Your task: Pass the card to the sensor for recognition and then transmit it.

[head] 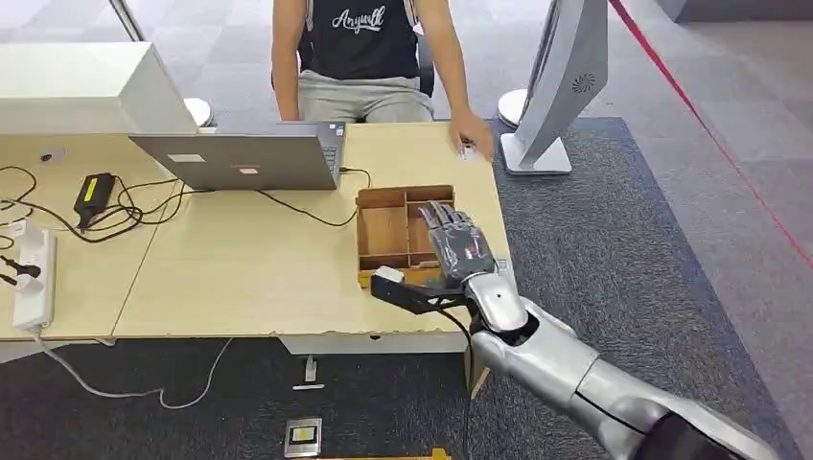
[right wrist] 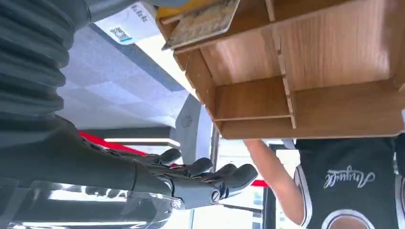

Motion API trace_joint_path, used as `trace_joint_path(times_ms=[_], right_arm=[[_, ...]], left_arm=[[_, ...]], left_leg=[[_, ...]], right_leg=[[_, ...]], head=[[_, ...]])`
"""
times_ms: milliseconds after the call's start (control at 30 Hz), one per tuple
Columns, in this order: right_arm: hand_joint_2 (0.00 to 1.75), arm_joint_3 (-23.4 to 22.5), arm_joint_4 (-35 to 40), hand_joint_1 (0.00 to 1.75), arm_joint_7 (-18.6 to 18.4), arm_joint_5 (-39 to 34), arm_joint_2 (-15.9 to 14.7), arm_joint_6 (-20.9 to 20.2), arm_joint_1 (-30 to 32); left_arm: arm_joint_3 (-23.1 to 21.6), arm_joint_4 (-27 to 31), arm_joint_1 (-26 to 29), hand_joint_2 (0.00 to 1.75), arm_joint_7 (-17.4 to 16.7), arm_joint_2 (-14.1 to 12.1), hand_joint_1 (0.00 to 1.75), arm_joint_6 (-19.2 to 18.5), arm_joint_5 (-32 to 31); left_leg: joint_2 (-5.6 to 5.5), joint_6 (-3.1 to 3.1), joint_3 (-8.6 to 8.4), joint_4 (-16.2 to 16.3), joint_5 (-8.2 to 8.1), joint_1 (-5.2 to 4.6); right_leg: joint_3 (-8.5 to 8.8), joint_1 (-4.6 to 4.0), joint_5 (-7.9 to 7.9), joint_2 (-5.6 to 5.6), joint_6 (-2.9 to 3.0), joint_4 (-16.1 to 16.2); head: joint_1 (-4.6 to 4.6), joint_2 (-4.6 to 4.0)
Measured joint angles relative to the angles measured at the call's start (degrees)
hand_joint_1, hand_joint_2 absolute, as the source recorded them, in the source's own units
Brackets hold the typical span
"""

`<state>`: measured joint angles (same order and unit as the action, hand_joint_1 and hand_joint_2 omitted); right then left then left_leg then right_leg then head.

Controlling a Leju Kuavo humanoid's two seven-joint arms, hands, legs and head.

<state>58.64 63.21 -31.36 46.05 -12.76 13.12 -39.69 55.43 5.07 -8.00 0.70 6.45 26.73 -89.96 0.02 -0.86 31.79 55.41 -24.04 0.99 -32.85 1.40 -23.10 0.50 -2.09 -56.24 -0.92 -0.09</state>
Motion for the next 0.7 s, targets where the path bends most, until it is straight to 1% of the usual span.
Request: trace_joint_path(times_ms=[100,200,367,700], right_arm=[[1.75,-0.26,-2.12,0.00,0.02,0.90,0.59,1.42,-0.51],[1.75,-0.98,-7.25,0.00,0.02,0.81,1.53,2.56,-1.15],[1.75,-1.29,-8.74,0.00,0.44,0.22,2.12,2.42,-1.17],[1.75,-1.25,-11.12,0.00,2.34,-0.96,3.78,1.59,-1.25]], left_arm=[[-0.04,0.00,0.01,1.75,-0.17,0.00,0.00,-0.15,0.00],[-0.66,0.00,-0.07,1.75,-0.68,0.02,0.00,-0.37,-0.02],[-1.40,0.00,-0.08,1.75,-0.81,0.02,0.00,-0.50,0.04],[-1.42,0.00,0.06,1.75,-0.66,0.15,0.00,-0.17,0.28]], left_leg=[[0.00,0.00,0.00,0.00,0.00,0.00],[0.00,0.00,-0.01,0.00,0.00,0.00],[0.00,0.00,-0.01,0.00,0.00,0.00],[0.00,0.00,0.00,0.00,0.00,0.00]], right_leg=[[0.00,0.00,0.00,0.00,0.00,0.00],[-0.01,0.00,0.00,0.00,0.00,0.01],[0.00,0.00,0.00,0.00,0.00,0.00],[0.00,0.00,0.00,0.00,0.00,0.00]], head=[[0.02,0.00],[0.00,0.00],[0.02,0.00],[0.00,0.02]])
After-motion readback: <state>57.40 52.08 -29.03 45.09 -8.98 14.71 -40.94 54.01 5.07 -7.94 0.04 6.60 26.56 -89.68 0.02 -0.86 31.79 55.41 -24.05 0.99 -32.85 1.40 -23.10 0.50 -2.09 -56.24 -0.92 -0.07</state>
